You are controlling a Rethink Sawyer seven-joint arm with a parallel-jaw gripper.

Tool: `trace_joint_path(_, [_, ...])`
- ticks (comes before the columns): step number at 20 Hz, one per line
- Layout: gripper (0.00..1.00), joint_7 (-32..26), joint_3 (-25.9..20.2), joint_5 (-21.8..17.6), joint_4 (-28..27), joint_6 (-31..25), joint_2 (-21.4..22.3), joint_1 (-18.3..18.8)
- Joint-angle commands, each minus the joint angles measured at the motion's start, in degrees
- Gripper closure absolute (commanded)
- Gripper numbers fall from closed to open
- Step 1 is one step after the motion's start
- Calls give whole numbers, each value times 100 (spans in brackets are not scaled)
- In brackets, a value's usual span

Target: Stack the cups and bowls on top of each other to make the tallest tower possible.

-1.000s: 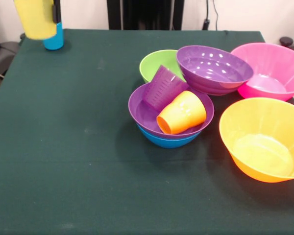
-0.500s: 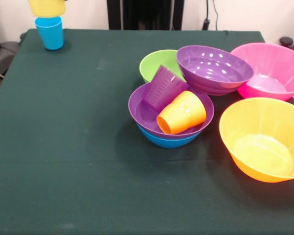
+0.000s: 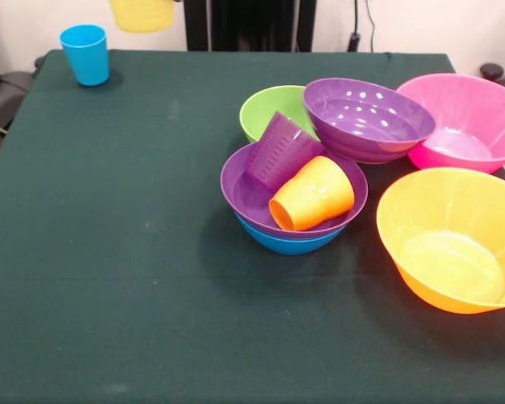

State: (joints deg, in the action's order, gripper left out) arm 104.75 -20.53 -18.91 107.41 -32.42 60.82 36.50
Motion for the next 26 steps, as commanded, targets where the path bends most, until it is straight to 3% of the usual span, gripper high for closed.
trace_joint_path(1, [100,1137,627,-445,86,253,-360,-587])
trace_joint_path(5, [100,1847,1308,-663,-276,580,-901,-1360])
trace_joint_path(14, [100,2442,2091,-334,-1054,869,-1824,-2350])
trace_joint_path(17, [100,2601,2517,-580,-1605,675,-2159,-2763])
trace_joint_path(22, [100,2680,2697,-285,-2037,173,-2376,-3133])
trace_joint_path(26, [100,2642,2845,-212,-2220,176,-2509,-3341])
